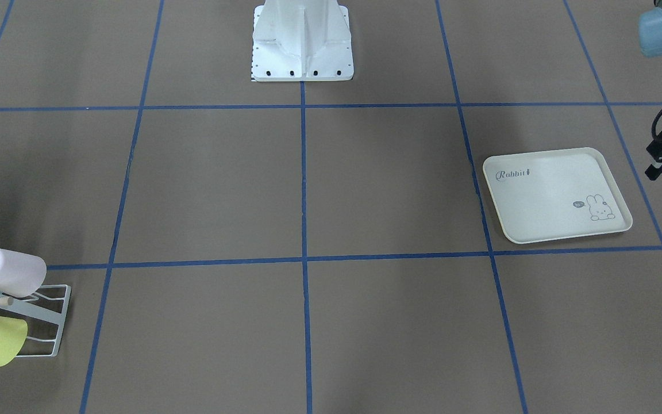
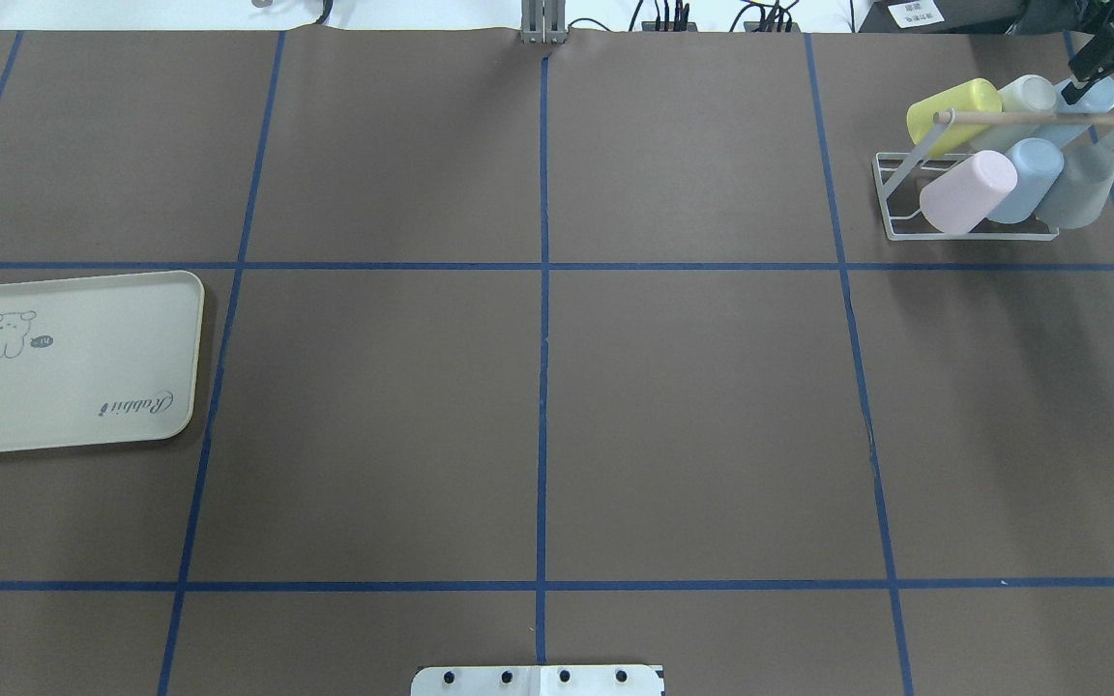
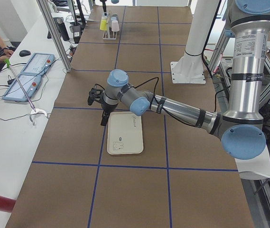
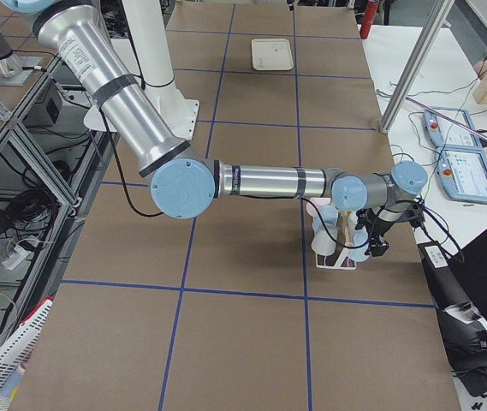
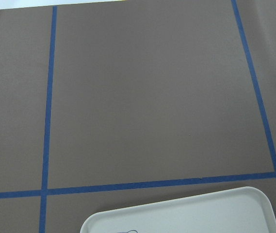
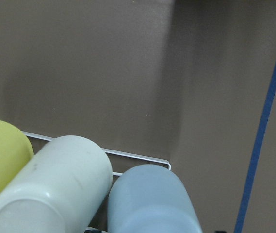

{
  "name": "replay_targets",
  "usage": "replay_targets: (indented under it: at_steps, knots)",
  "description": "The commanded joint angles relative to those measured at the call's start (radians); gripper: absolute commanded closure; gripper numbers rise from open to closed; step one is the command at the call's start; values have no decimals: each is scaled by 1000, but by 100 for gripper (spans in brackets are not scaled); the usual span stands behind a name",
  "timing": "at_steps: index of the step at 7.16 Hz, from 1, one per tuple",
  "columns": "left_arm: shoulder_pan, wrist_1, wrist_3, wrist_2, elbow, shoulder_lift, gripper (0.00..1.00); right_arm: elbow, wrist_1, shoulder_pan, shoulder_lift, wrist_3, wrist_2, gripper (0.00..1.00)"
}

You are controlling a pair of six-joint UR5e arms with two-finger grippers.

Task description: Transfer IKEA cup to right arm and place on rack

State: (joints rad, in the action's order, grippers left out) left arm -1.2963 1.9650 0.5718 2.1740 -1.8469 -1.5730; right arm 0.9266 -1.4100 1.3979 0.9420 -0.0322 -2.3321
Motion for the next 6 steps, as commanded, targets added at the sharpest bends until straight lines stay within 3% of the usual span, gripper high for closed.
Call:
replay_targets:
  at_steps: [1,2,4,6]
  knots:
    - [0,0,10,3,-2,-5,0,15,-4,22,-6,1,-15,1]
    - [-1,2,-6,4,-3,5,0,79,-32,50,-5,2,-32,1]
    - [-4,-5,-102,61,30,8,0,327,-171,105,85,2,-33,1]
    - [-23,-17,-255,63,93,7,0,611,-202,136,318,2,-33,1]
